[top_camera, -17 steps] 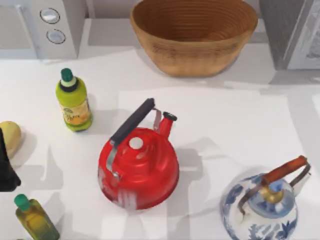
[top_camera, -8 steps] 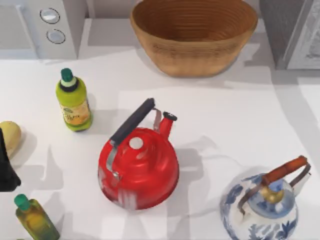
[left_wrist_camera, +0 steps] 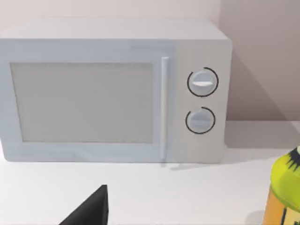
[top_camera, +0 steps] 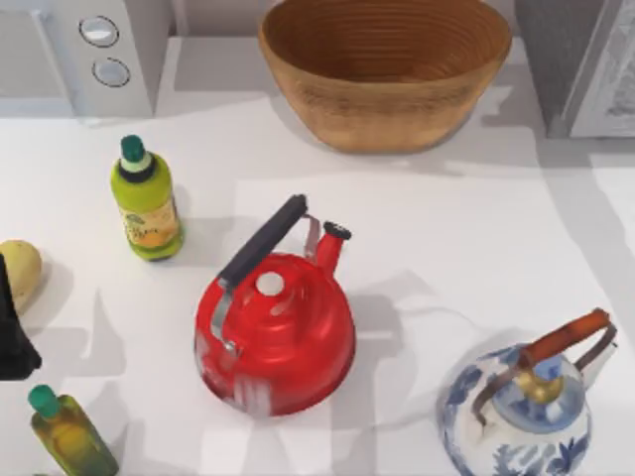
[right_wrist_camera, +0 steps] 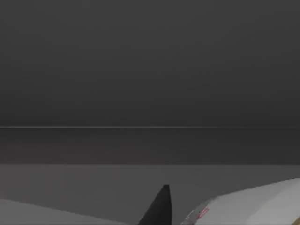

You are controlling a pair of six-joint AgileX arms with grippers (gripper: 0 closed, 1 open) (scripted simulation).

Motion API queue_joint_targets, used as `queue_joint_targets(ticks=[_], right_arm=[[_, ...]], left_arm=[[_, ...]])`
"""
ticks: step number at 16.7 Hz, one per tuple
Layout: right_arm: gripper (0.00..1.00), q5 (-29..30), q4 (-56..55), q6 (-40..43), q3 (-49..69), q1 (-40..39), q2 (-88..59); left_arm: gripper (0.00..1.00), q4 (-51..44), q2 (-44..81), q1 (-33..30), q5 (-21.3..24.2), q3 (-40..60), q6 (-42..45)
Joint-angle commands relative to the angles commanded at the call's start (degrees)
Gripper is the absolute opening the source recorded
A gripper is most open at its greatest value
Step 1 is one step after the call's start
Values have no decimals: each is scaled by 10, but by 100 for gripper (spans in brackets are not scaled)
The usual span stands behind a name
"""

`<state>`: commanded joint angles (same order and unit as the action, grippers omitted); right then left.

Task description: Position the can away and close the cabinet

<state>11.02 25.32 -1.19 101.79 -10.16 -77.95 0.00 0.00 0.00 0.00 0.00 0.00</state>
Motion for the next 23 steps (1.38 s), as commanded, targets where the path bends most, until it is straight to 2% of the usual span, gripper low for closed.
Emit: queue_joint_targets(ticks=[4,10,13,16,21,23], right_arm=[[0,-2,37,0,112,15,-102],[0,-24,98,4,410,32,-297],[0,-37,121,3,511,38,-371],[0,-40,135,1,559,45,-412],[0,-40,136,1,562,46,-415],[15,-40,136,1,562,46,-415]], left_arm=[[100,0,0,0,0,0,0],[100,0,0,0,0,0,0],[100,0,0,0,0,0,0],[100,0,0,0,0,0,0],[100,0,0,0,0,0,0],[100,0,0,0,0,0,0]])
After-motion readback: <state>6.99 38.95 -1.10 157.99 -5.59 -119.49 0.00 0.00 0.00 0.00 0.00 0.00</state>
